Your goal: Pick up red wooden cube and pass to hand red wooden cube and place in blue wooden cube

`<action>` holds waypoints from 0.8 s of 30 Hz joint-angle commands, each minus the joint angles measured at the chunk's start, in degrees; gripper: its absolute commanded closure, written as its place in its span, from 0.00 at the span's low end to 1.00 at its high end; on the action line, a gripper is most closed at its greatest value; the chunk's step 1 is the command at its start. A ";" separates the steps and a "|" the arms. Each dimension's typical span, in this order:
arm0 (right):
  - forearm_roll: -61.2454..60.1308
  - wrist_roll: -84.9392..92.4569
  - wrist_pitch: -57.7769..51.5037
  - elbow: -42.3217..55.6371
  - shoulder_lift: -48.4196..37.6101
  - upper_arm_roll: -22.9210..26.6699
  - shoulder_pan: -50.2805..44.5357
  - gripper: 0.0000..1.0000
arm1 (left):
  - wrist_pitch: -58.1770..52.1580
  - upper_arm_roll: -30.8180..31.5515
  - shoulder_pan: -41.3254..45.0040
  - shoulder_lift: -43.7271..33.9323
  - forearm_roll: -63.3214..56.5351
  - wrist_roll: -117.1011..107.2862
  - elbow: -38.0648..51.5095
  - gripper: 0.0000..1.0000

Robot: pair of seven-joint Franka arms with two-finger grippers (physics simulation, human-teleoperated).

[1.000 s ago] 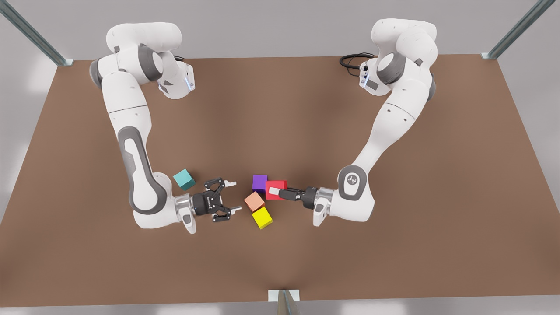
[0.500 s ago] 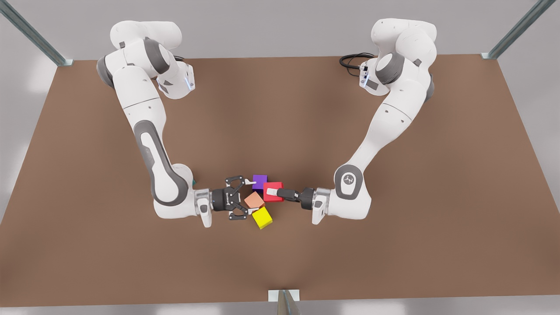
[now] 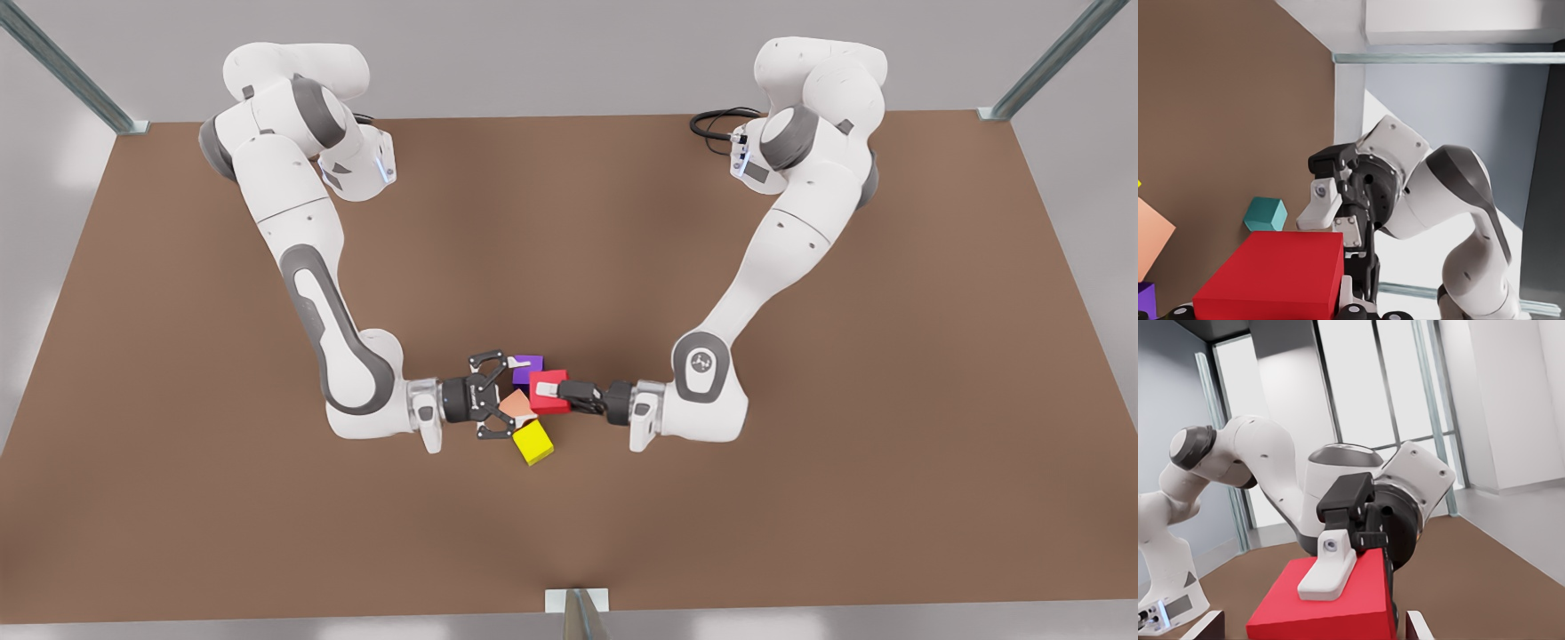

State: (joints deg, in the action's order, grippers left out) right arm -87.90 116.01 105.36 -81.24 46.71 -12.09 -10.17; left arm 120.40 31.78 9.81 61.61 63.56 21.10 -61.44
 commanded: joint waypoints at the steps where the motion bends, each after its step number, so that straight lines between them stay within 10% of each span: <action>1: 0.01 5.63 0.02 0.03 -0.04 -0.04 -0.02 0.00 | 0.36 0.04 0.12 -0.09 0.69 5.88 0.01 0.35; 16: -1.22 5.63 0.81 0.46 1.01 -0.04 -1.17 0.02 | 3.53 0.83 1.79 0.00 1.57 5.80 0.10 0.35; 18: -0.95 5.63 0.81 0.46 1.10 -0.04 -1.17 0.44 | 3.53 0.83 1.79 -0.09 1.57 5.80 0.10 0.35; 24: -1.04 5.46 0.81 0.38 1.10 -0.04 -0.99 0.48 | 3.53 0.83 1.79 -0.18 1.48 5.80 0.10 0.31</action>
State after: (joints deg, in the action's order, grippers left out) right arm -88.65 119.99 106.11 -80.88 47.86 -12.09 -11.23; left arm 123.97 32.54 11.60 61.56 64.81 24.54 -61.42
